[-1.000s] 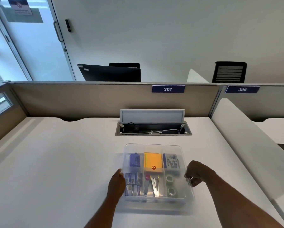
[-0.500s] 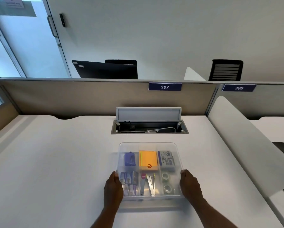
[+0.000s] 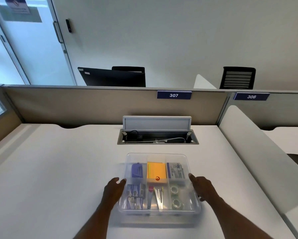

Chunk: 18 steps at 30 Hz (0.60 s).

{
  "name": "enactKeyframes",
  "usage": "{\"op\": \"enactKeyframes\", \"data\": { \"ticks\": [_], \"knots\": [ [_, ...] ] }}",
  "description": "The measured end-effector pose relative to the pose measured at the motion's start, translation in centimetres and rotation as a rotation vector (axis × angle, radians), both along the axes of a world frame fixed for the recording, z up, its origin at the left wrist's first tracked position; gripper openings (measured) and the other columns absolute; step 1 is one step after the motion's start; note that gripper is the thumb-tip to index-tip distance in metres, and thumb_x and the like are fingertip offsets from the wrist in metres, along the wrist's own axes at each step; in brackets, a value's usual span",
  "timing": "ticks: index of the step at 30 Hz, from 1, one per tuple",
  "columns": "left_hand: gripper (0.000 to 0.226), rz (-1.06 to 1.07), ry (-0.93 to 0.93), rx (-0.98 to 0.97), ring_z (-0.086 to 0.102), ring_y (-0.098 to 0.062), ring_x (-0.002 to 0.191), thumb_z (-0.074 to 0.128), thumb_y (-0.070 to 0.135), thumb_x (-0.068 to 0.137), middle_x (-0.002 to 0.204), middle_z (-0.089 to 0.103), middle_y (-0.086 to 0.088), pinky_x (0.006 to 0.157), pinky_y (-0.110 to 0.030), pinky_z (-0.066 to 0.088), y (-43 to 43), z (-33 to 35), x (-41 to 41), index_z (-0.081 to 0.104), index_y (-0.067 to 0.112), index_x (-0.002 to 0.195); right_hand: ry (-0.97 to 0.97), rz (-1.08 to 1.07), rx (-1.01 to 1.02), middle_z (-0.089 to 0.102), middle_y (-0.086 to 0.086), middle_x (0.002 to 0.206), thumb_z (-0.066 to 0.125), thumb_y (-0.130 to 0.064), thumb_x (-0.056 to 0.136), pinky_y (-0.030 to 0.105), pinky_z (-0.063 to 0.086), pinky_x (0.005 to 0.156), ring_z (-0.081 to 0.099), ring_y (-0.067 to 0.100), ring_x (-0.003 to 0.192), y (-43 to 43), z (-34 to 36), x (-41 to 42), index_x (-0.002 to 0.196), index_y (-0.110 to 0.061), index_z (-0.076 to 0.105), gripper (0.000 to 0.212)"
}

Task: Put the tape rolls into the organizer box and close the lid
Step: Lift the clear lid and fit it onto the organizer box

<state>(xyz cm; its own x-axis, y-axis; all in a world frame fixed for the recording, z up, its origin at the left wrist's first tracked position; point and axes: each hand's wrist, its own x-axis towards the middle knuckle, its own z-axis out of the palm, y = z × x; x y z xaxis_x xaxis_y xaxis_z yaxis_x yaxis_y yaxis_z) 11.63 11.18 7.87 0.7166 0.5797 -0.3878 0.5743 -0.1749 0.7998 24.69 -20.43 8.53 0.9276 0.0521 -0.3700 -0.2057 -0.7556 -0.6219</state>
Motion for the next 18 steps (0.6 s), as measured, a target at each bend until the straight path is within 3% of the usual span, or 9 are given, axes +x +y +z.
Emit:
{"op": "enactKeyframes", "data": {
  "ticks": [3,6,8,12,14,18],
  "knots": [
    [0.046,0.026,-0.036,0.023,0.055,-0.044,0.117,0.055,0.035,0.092,0.125,0.058,-0.029,0.102,-0.054,0.044,0.6,0.7,1.8,0.059,-0.005,0.115,-0.049,-0.015,-0.005,0.068,0.012,0.063,0.042,-0.048,0.093,0.040,0.061,0.048,0.065,0.022,0.048,0.9,1.0,1.7,0.075,0.001,0.062,0.056],
    [0.043,0.029,-0.018,0.082,0.056,-0.044,0.113,0.052,0.030,0.093,0.119,0.062,-0.029,0.102,-0.051,0.043,0.7,1.0,3.8,0.060,-0.009,0.108,-0.077,-0.011,-0.089,0.071,0.020,0.084,0.041,-0.039,0.093,0.048,0.062,0.069,0.071,0.035,0.072,2.4,1.9,3.0,0.075,-0.005,0.057,0.041],
    [0.038,0.050,-0.019,0.119,0.058,-0.042,0.108,0.052,0.026,0.092,0.115,0.065,-0.027,0.098,-0.046,0.044,0.7,1.2,5.1,0.063,-0.008,0.102,-0.086,-0.023,-0.127,0.070,0.023,0.096,0.043,-0.036,0.093,0.048,0.059,0.081,0.070,0.038,0.086,3.2,2.2,3.7,0.080,-0.008,0.054,0.033],
    [0.037,0.057,-0.007,0.222,0.056,-0.030,0.071,0.052,0.021,0.092,0.087,0.071,-0.023,0.070,-0.032,0.040,1.0,0.9,7.2,0.059,0.005,0.059,-0.122,-0.040,-0.155,0.066,0.023,0.108,0.045,-0.028,0.095,0.038,0.052,0.085,0.065,0.039,0.099,4.3,1.9,4.9,0.081,-0.007,0.051,0.026],
    [0.037,0.077,0.005,0.242,0.054,-0.026,0.068,0.053,0.023,0.092,0.085,0.072,-0.021,0.070,-0.028,0.038,1.3,1.1,8.1,0.065,0.003,0.063,-0.121,-0.048,-0.155,0.067,0.023,0.107,0.044,-0.022,0.096,0.034,0.051,0.083,0.065,0.038,0.099,4.7,1.5,6.0,0.080,-0.006,0.053,0.024],
    [0.038,0.071,0.015,0.261,0.062,-0.031,0.074,0.053,0.025,0.093,0.081,0.072,-0.019,0.069,-0.028,0.037,1.7,1.1,9.7,0.066,0.003,0.065,-0.037,-0.106,-0.093,0.068,0.020,0.108,0.043,-0.011,0.091,0.035,0.053,0.084,0.065,0.037,0.100,5.3,1.1,8.5,0.103,-0.002,0.064,0.026]
  ]
}}
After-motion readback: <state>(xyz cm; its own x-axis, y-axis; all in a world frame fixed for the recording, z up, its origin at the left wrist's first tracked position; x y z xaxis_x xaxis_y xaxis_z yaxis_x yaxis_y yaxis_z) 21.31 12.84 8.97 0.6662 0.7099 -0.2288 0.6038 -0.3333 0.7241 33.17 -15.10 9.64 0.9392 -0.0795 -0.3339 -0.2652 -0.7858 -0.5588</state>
